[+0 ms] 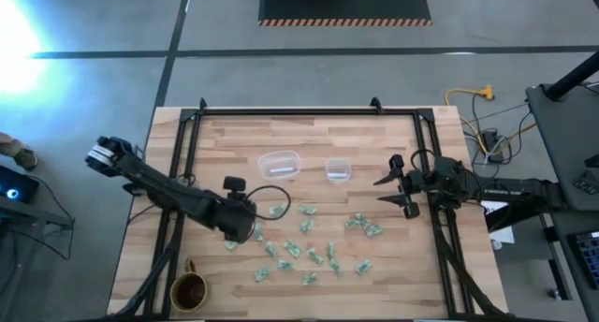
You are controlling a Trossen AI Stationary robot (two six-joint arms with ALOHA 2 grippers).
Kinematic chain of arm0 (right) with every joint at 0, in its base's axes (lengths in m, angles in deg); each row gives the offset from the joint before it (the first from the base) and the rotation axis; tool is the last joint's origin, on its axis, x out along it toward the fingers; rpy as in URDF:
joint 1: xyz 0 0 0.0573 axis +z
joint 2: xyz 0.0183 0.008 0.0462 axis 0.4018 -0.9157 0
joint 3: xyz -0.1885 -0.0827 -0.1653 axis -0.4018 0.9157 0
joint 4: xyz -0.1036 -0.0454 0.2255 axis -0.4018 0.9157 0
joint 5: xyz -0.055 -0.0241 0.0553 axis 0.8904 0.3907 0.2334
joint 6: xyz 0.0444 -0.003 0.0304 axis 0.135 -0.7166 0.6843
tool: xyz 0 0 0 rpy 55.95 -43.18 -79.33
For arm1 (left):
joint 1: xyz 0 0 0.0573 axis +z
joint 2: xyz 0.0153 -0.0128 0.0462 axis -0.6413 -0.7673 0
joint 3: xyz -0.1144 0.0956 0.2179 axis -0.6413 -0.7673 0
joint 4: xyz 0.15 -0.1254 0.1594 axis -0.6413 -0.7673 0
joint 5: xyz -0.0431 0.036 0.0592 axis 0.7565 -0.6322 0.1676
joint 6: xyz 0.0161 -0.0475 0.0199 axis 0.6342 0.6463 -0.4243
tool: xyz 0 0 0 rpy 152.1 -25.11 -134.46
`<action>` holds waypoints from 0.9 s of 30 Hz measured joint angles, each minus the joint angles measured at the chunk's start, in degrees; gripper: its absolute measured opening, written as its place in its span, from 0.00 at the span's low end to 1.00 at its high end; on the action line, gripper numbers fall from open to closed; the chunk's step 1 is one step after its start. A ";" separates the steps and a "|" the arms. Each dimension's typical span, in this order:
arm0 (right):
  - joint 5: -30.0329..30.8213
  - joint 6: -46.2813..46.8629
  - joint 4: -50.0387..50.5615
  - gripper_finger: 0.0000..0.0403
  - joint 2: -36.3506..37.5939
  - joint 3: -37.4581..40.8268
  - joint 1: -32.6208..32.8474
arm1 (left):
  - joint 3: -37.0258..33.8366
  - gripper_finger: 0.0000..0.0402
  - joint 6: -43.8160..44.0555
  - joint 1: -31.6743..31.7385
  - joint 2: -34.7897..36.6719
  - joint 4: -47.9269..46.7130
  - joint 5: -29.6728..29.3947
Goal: Pick and place Stevia / Truvia into bins
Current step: Put the stevia packet into the transparent oval container
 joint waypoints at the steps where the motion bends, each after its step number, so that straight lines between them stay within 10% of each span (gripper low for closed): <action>1: 0.00 0.00 -0.01 0.49 0.00 -0.01 0.00 | -0.04 0.36 -0.02 0.14 -0.22 -0.48 1.48; 27: 0.02 1.51 0.03 0.49 -0.17 -0.01 0.00 | -19.69 0.36 -9.11 12.88 12.54 17.22 16.34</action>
